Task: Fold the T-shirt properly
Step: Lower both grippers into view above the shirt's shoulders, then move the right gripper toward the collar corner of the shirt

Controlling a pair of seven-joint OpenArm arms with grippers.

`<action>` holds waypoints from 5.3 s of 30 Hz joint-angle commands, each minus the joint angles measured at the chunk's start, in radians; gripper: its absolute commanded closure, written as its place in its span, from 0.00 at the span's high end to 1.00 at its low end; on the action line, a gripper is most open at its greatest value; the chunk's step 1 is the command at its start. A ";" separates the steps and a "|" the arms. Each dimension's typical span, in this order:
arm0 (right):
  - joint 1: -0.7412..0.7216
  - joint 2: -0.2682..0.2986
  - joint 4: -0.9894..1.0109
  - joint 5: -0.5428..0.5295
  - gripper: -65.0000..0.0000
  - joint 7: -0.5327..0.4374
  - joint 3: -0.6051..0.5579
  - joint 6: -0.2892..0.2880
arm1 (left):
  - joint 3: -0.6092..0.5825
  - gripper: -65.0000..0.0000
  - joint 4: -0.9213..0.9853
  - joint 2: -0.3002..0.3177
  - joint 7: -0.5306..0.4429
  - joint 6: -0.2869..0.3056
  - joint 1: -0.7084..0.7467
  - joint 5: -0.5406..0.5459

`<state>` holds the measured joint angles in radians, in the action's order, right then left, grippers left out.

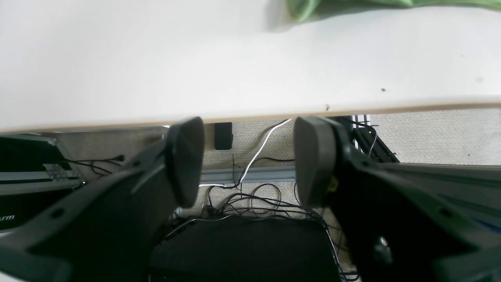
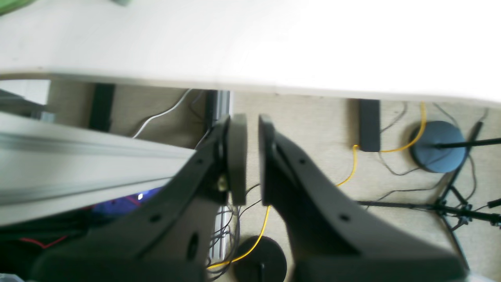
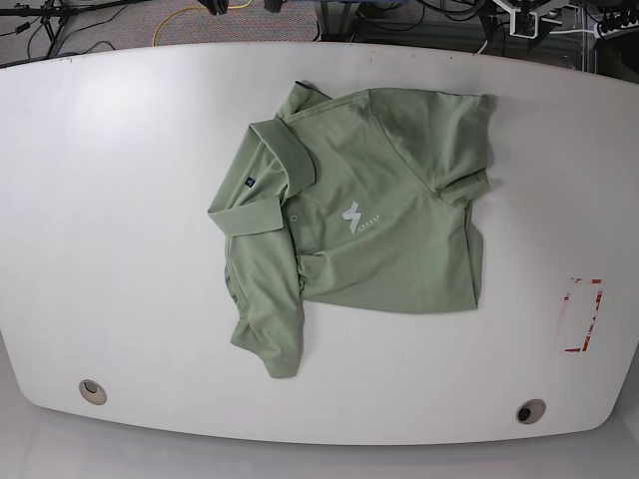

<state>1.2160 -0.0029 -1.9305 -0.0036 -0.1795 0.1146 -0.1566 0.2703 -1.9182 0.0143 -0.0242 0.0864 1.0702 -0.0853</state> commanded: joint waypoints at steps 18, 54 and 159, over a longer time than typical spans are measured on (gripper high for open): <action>-0.073 -0.012 -0.026 -0.003 0.07 -0.030 0.007 -0.005 | 0.053 0.52 -0.026 0.009 -0.012 -0.004 -0.076 0.009; -0.327 -0.009 -0.034 -0.005 0.11 0.045 -0.034 0.007 | 0.046 0.52 -0.034 0.012 -0.016 -0.003 -0.215 0.009; -0.721 0.024 0.100 -0.016 0.42 0.406 -0.023 -0.030 | 0.060 0.56 -0.023 0.023 0.006 0.010 -0.331 0.011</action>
<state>0.5064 0.0250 -1.8172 -0.0074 0.2485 0.0864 -0.1898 0.3264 -1.9259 0.0334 0.0074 0.1024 0.7334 -0.0776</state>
